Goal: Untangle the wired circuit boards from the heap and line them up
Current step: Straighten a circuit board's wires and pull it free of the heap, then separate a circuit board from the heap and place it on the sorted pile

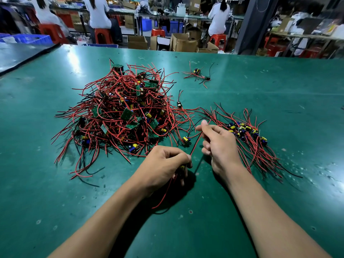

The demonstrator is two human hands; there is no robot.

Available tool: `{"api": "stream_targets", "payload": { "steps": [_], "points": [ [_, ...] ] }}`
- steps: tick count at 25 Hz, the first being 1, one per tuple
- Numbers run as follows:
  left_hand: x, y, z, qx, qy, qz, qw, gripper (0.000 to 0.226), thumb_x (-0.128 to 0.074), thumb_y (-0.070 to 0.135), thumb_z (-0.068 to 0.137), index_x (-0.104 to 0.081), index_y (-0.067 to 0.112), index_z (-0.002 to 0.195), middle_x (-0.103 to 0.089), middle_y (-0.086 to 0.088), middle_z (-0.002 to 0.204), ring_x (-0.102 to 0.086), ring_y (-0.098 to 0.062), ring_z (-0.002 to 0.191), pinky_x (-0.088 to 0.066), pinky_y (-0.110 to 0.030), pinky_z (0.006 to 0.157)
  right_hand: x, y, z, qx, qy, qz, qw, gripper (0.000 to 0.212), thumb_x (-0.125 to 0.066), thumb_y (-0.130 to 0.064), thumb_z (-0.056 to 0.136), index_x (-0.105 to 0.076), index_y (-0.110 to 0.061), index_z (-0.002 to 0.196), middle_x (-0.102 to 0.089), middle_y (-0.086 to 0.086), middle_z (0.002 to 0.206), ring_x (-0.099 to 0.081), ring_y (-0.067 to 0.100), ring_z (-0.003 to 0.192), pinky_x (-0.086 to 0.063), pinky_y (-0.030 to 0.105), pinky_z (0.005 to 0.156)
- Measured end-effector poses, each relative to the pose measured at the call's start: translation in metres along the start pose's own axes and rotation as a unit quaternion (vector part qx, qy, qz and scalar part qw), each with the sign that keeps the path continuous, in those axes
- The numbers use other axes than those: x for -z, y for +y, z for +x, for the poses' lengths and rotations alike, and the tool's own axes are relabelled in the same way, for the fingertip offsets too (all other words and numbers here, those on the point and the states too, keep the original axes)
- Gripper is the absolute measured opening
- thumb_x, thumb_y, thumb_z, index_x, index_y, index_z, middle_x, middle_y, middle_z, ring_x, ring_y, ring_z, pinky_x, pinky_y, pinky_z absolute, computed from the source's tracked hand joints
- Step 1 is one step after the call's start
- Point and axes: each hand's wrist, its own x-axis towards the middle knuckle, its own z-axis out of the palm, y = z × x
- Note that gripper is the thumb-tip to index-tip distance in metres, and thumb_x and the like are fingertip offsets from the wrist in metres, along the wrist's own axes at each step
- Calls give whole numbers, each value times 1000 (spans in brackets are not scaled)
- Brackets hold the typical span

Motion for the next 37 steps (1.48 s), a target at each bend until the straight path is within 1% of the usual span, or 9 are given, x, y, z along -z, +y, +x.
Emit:
{"api": "stream_targets", "payload": {
  "steps": [5,8,16,20,23,26,29,32,37],
  "points": [
    [0,1,-1,-3,-6,-4,1000,26,-60,13,92,-70,8,68,-61,-9,55,-56,-20,43,-39,-22,46,3,-23,-1,-206,-46,228,950,36,-57,-27,100,-59,-10,69,-29,-7,55,-19,3,32,-16,15,28],
    [0,0,-1,-9,-8,9,1000,26,-60,14,92,-70,7,69,-62,-10,56,-57,-21,45,-39,-25,48,8,-29,-2,-262,-55,291,918,42,-57,-26,99,-56,-12,59,-20,-9,64,-17,3,30,-14,15,26],
    [2,0,-2,4,2,-2,1000,27,-60,13,92,-69,11,67,-62,-9,57,-58,-22,45,-40,-24,48,10,-21,-2,-147,-68,165,973,38,-67,-45,86,-73,-10,73,-41,-6,61,-23,2,37,-21,15,32],
    [2,3,-2,1,45,-113,993,21,-60,15,94,-71,10,77,-69,-12,69,-64,-22,54,-47,-20,48,10,-19,-4,-117,-132,41,983,61,-60,-65,78,-73,-9,100,-48,-7,63,-26,4,40,-22,16,34],
    [8,12,-2,-53,60,-159,984,16,-62,16,87,-74,14,76,-73,-13,76,-68,-22,68,-52,-26,59,9,-18,-15,-67,-207,-77,973,33,-59,-45,96,-75,-18,85,-45,-7,57,-28,5,41,-22,17,37],
    [14,22,-5,-106,62,-223,967,15,-61,25,80,-75,18,78,-74,-13,84,-69,-19,75,-58,-28,64,2,-15,-31,-11,-347,-146,926,7,-72,-20,91,-76,-18,86,-57,-15,62,-47,-3,50,-36,11,46],
    [17,25,-5,-129,102,-235,958,15,-61,29,82,-72,18,83,-74,-11,104,-65,-19,91,-55,-35,79,-6,-14,-39,-12,-383,-121,916,18,-80,-19,84,-76,-18,101,-67,-11,74,-56,-2,59,-42,10,53],
    [17,23,-3,-136,166,-222,951,21,-64,31,81,-75,14,87,-73,-8,106,-59,-22,93,-49,-44,91,-13,-12,-40,12,-324,-130,937,28,-85,-38,72,-75,-29,97,-63,-10,80,-52,9,65,-38,24,55],
    [12,18,-3,-99,217,-242,941,20,-71,37,74,-77,18,74,-70,-3,73,-57,-12,60,-48,-23,57,-16,-14,-36,61,-292,-6,954,27,-82,-35,75,-72,-31,100,-65,-6,81,-46,6,51,-36,15,46]
  ]
}}
